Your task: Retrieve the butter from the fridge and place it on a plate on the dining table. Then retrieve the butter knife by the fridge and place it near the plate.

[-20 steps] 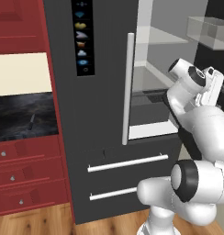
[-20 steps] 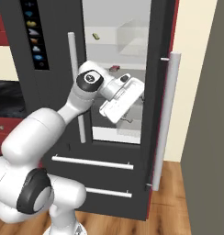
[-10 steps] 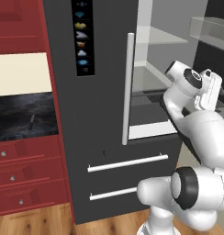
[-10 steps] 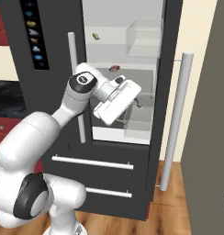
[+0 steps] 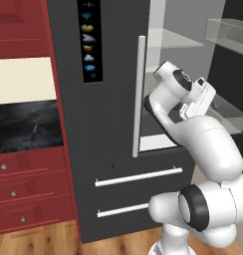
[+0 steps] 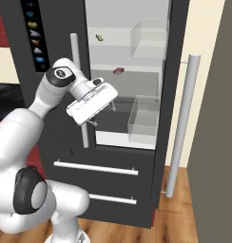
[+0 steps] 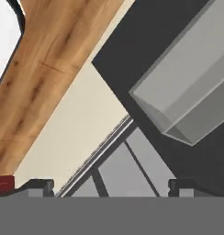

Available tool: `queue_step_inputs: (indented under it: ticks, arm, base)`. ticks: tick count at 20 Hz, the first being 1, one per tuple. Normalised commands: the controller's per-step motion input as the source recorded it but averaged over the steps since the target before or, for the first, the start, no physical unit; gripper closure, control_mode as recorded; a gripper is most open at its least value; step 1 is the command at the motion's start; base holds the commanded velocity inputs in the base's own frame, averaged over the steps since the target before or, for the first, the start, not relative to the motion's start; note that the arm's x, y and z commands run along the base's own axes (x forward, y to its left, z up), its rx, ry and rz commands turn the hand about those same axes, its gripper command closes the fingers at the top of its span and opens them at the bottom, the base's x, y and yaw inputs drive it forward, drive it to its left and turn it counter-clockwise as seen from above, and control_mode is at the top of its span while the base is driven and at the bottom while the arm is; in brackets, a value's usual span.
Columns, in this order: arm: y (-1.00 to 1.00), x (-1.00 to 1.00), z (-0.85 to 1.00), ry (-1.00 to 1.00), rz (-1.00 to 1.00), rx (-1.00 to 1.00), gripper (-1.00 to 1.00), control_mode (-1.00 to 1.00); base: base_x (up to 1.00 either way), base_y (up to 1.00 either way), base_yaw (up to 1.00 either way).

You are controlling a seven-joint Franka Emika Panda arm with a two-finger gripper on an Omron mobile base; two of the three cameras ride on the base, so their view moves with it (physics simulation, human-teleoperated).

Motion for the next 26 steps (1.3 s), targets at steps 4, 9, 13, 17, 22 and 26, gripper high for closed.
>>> queue_step_inputs:
  ticks: [4, 9, 13, 17, 22, 26]
  arm:
    - [0.88, 0.19, -0.09, -0.29, -0.29, 0.43, -1.00, -1.00]
    - [0.96, 0.31, -0.02, -0.48, -0.33, 0.30, -1.00, -1.00]
    - [0.49, 0.33, -0.01, -0.58, -0.45, 0.32, -1.00, -1.00]
    - [0.02, -0.01, -0.22, -0.66, -0.36, 0.20, -1.00, -1.00]
    - [0.42, -0.08, 0.12, -0.53, -0.01, -0.14, -1.00, -1.00]
    - [0.07, 0.06, 0.28, 0.00, 0.03, -0.14, -1.00, -1.00]
  base:
    - [0.00, 0.00, 0.00]
    - [0.00, 0.00, 0.00]
    - [0.00, 0.00, 0.00]
    - [0.00, 0.00, 0.00]
    - [0.00, 0.00, 0.00]
    - [0.00, 0.00, 0.00]
